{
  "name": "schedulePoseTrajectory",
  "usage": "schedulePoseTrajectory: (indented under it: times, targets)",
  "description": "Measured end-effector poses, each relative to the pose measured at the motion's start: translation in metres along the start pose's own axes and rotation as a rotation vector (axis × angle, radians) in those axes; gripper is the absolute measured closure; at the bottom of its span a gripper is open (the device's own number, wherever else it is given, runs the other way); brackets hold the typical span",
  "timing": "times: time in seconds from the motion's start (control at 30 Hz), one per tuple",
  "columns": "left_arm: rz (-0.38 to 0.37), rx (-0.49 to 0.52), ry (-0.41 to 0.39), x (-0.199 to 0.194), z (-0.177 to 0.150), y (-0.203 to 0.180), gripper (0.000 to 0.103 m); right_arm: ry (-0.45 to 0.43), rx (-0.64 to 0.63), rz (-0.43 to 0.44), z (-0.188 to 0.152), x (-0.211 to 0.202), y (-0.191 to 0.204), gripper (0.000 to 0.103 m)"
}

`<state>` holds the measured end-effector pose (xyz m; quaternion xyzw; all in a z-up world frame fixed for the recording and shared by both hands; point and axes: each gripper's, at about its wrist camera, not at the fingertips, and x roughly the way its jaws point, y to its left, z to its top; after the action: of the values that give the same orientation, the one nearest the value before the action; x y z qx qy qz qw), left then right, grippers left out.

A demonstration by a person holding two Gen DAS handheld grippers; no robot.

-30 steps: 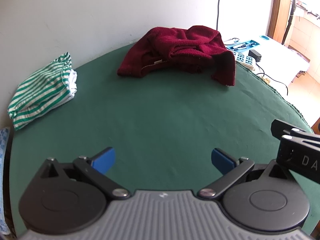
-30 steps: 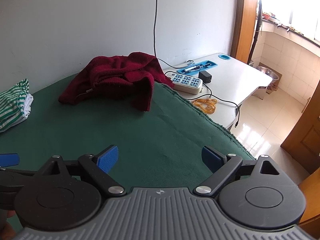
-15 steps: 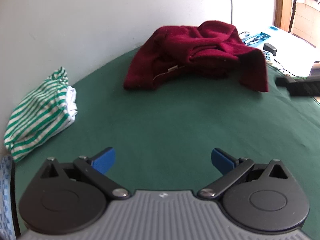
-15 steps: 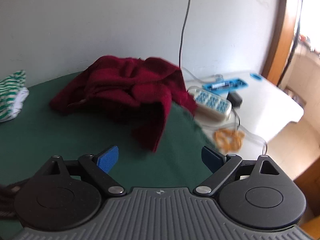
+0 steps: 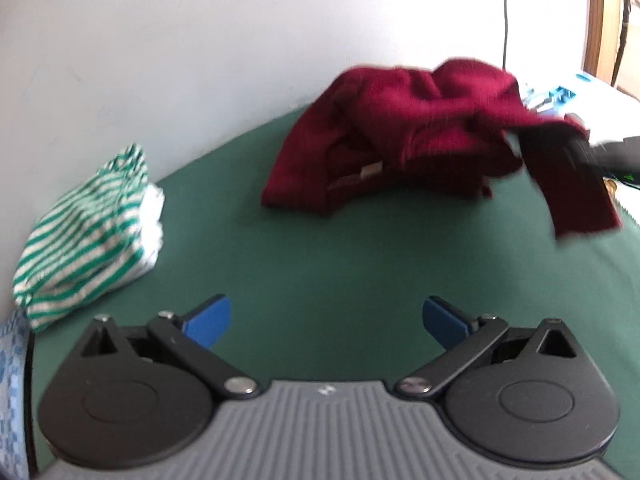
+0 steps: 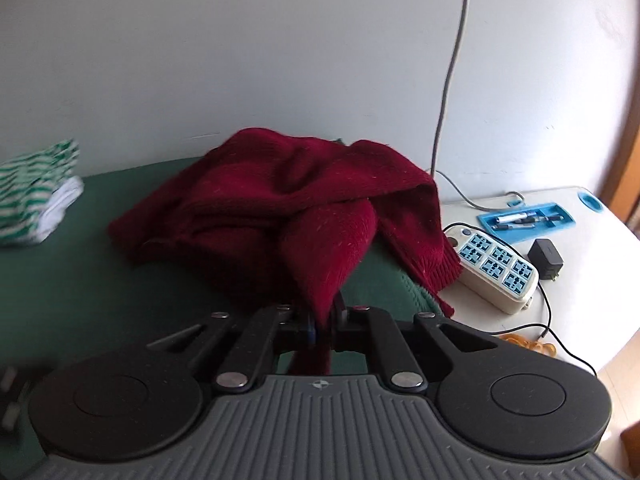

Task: Fold clothes
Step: 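Close the right gripper on the red sweater while the left gripper grasps it too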

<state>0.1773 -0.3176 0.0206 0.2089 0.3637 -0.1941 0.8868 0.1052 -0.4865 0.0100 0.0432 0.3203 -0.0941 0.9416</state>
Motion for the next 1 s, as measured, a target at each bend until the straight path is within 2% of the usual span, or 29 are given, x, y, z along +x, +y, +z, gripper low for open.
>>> schedulePoseTrajectory:
  times: [0.03,0.1,0.2,0.23,0.27,0.33,0.37,0.4,0.43,0.47,0.5,0.57,0.63,0.7,0.77,0.8,0.83,0.93,1.0]
  targets:
    - [0.000,0.008,-0.015,0.004,0.011,-0.004,0.001,0.005,0.005,0.007,-0.004,-0.005,-0.004,0.089]
    - [0.005,0.036,-0.033,0.019,0.033,-0.015,0.001,0.014,0.014,0.020,-0.013,-0.016,-0.011,0.095]
    - [-0.016,0.048,0.001,0.055,0.066,-0.030,0.001,0.028,0.029,0.040,-0.026,-0.032,-0.021,0.093]
    - [-0.033,0.040,0.021,0.068,0.074,-0.034,0.001,0.033,0.034,0.047,-0.030,-0.038,-0.025,0.085]
    - [-0.048,0.028,0.036,0.079,0.082,-0.038,0.001,0.038,0.038,0.054,-0.035,-0.043,-0.028,0.072]
    - [-0.073,-0.011,0.056,0.098,0.094,-0.045,0.001,0.047,0.048,0.067,-0.043,-0.054,-0.035,0.057]
    - [-0.088,-0.035,0.062,0.106,0.099,-0.047,0.002,0.052,0.053,0.074,-0.048,-0.059,-0.039,0.053]
    - [-0.104,-0.052,0.060,0.107,0.101,-0.048,0.005,0.056,0.058,0.081,-0.052,-0.065,-0.042,0.051]
    - [-0.117,-0.059,0.052,0.104,0.101,-0.050,0.014,0.058,0.062,0.086,-0.055,-0.069,-0.046,0.048]
    - [-0.130,-0.067,0.044,0.101,0.102,-0.051,0.029,0.053,0.064,0.086,-0.054,-0.070,-0.048,0.047]
    - [-0.143,-0.074,0.036,0.098,0.102,-0.052,0.036,0.046,0.067,0.086,-0.052,-0.071,-0.051,0.047]
    - [-0.162,-0.084,0.021,0.090,0.101,-0.052,0.062,0.027,0.083,0.097,-0.041,-0.071,-0.060,0.047]
    - [-0.163,-0.082,0.010,0.074,0.097,-0.048,0.073,0.004,0.124,0.137,-0.021,-0.067,-0.070,0.047]
    - [-0.150,-0.078,-0.001,0.058,0.087,-0.036,0.077,-0.019,0.190,0.190,0.004,-0.058,-0.081,0.045]
    - [-0.129,-0.072,-0.009,0.042,0.075,-0.024,0.081,-0.012,0.254,0.236,0.032,-0.034,-0.088,0.031]
    - [-0.120,-0.073,-0.009,0.034,0.068,-0.018,0.086,-0.001,0.275,0.234,0.044,-0.017,-0.088,0.030]
    - [-0.111,-0.077,-0.004,0.027,0.060,-0.011,0.101,0.011,0.297,0.231,0.057,0.001,-0.088,0.028]
    - [-0.084,-0.090,0.010,0.005,0.035,0.008,0.102,0.089,0.382,0.202,0.085,0.066,-0.088,0.028]
    - [-0.075,-0.108,0.025,-0.013,0.014,0.023,0.097,0.153,0.482,0.190,0.093,0.109,-0.089,0.028]
